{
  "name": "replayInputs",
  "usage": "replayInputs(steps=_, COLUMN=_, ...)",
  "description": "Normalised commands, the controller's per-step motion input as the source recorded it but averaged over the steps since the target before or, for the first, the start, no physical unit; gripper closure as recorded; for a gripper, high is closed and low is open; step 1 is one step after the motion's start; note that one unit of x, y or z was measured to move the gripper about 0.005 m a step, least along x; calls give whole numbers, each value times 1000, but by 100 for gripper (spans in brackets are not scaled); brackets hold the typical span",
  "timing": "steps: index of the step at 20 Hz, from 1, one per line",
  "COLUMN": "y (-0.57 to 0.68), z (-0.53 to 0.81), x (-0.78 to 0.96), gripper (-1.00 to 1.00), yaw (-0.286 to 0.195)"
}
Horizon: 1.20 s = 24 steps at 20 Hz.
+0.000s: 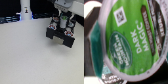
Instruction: Open the kcup holder, insert the kcup into the holder, and close the kcup holder
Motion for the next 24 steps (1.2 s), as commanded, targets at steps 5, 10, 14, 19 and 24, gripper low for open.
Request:
replayInputs(steps=5, y=-44, z=-20, x=-27, gripper=100, yaw=-2)
replayInputs(steps=10, y=14, z=-130, x=142, gripper=100, yaw=-19)
replayInputs(steps=14, y=47, z=-62, x=260, gripper=100, yaw=-26)
replayInputs(steps=19, y=1, z=-149, x=151, gripper=100, yaw=-18)
replayInputs(steps=24, y=-15, z=-43, x=16, gripper=100, yaw=-9)
